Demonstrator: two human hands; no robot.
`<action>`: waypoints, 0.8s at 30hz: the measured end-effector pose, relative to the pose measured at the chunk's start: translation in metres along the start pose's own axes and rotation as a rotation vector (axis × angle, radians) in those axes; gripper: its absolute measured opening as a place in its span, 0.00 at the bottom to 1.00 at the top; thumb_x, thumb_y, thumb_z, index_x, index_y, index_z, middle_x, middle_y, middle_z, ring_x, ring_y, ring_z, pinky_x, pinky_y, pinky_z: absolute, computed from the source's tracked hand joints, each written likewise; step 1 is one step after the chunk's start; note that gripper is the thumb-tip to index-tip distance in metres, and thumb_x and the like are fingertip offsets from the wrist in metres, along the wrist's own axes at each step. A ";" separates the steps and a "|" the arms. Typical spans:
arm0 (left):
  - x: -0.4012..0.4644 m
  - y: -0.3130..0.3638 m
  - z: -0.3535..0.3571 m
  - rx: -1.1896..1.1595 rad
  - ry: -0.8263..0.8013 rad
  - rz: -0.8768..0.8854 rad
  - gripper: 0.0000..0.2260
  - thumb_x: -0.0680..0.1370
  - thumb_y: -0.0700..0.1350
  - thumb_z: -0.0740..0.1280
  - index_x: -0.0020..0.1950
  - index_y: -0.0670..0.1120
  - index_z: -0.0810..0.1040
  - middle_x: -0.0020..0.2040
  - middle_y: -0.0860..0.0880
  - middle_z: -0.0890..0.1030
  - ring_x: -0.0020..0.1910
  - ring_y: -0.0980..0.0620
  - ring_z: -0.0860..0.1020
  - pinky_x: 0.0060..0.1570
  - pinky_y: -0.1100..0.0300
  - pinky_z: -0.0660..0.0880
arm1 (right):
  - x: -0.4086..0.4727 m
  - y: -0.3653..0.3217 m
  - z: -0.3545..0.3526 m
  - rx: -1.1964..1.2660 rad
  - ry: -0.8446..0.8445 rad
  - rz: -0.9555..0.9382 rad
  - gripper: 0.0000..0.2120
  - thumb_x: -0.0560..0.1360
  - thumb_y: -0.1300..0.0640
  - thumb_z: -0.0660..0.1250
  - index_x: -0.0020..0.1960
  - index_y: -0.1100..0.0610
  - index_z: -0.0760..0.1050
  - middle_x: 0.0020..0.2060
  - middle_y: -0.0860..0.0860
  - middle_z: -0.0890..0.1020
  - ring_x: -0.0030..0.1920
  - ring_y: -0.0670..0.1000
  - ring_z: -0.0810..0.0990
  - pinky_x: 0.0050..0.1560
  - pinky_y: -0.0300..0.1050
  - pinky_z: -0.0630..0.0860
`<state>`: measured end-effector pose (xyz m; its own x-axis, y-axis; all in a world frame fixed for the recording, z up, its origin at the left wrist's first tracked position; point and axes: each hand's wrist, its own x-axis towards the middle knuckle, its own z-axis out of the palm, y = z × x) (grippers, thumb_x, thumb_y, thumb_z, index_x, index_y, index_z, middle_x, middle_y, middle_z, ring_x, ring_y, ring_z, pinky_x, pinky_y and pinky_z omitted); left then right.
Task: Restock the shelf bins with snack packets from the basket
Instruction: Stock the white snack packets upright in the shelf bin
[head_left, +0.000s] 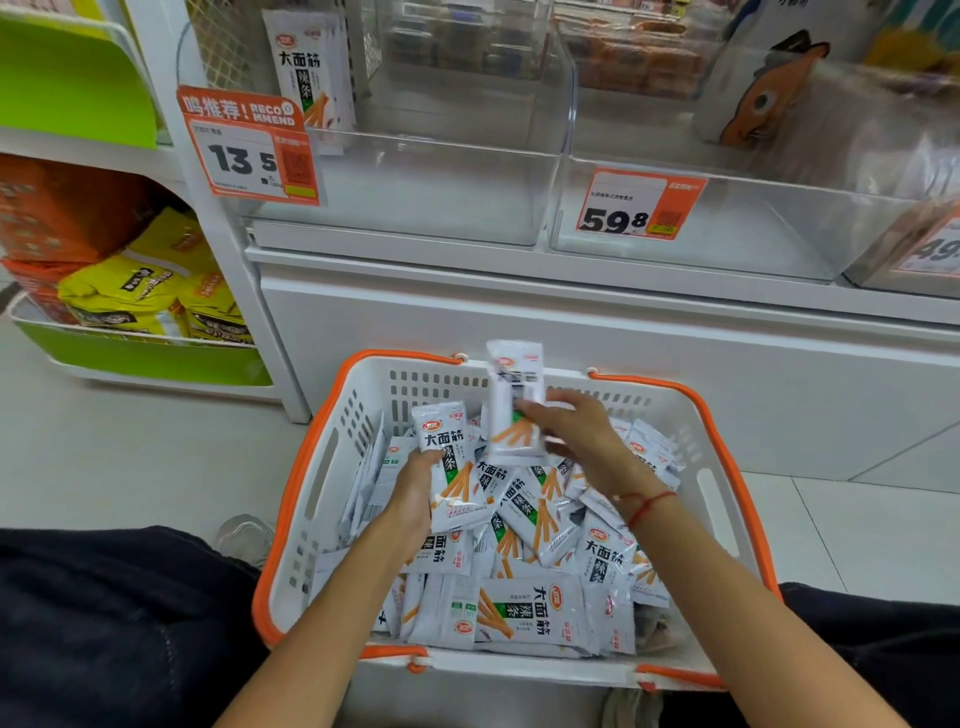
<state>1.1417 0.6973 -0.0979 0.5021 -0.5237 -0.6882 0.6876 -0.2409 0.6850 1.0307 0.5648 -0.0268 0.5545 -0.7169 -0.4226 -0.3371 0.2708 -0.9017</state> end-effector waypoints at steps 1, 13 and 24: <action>0.000 0.000 0.001 -0.007 -0.018 -0.003 0.13 0.81 0.45 0.56 0.61 0.42 0.74 0.47 0.40 0.79 0.39 0.44 0.78 0.40 0.53 0.75 | -0.004 -0.001 0.011 0.000 -0.066 0.015 0.11 0.72 0.61 0.71 0.52 0.63 0.75 0.41 0.56 0.83 0.37 0.51 0.83 0.36 0.41 0.81; -0.007 0.004 0.011 -0.215 -0.134 0.013 0.18 0.78 0.47 0.52 0.58 0.43 0.78 0.46 0.41 0.82 0.38 0.45 0.79 0.37 0.57 0.77 | -0.006 0.040 0.054 -0.386 0.180 -0.253 0.13 0.67 0.51 0.77 0.45 0.55 0.75 0.34 0.44 0.75 0.34 0.40 0.73 0.34 0.33 0.69; -0.001 0.008 0.001 -0.136 -0.041 -0.038 0.10 0.80 0.46 0.57 0.45 0.47 0.77 0.43 0.44 0.80 0.41 0.46 0.77 0.48 0.53 0.73 | 0.025 0.046 -0.016 -0.807 -0.012 -0.103 0.14 0.78 0.53 0.63 0.38 0.59 0.76 0.30 0.55 0.77 0.27 0.48 0.67 0.33 0.39 0.70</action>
<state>1.1464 0.6949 -0.0918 0.4543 -0.5499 -0.7009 0.7721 -0.1494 0.6177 1.0173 0.5491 -0.0770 0.6188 -0.7049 -0.3465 -0.7263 -0.3454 -0.5943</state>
